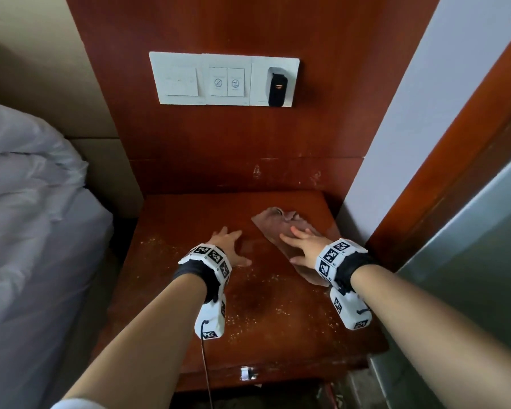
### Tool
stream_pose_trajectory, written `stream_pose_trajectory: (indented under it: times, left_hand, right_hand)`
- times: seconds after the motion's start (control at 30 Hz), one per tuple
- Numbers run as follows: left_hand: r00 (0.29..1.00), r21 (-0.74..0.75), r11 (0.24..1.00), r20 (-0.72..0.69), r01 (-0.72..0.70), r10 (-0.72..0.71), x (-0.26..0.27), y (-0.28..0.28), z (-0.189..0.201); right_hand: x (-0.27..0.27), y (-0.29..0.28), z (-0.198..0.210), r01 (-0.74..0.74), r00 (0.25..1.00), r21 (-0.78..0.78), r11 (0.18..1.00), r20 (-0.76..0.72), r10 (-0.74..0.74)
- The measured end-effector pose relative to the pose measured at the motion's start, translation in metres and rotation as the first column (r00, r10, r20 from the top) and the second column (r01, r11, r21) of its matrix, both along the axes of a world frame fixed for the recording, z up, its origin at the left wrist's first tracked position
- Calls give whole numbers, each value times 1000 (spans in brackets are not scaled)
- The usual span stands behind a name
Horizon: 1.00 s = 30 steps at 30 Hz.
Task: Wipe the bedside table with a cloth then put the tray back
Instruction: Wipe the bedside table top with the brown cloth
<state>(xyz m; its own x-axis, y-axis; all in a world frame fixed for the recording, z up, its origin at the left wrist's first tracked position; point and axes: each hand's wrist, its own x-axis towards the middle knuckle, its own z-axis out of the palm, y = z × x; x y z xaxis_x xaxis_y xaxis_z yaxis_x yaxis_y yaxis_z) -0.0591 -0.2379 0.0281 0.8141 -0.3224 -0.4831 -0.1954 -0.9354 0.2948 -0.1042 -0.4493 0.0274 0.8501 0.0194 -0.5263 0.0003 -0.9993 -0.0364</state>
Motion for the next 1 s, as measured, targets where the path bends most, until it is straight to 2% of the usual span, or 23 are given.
stream_pose_trajectory:
  times: [0.33, 0.77, 1.0]
  left_hand:
    - [1000, 60, 998, -17, -2, 3, 17, -23, -4]
    - [999, 95, 995, 11, 32, -34, 35, -24, -11]
    - [1000, 90, 996, 3, 8, -9, 46, -30, -12]
  right_hand:
    - [10, -17, -3, 25, 1000, 39, 999, 7, -25]
    - [67, -32, -8, 50, 999, -11, 999, 3, -50]
    - [69, -29, -5, 52, 999, -30, 998, 11, -52]
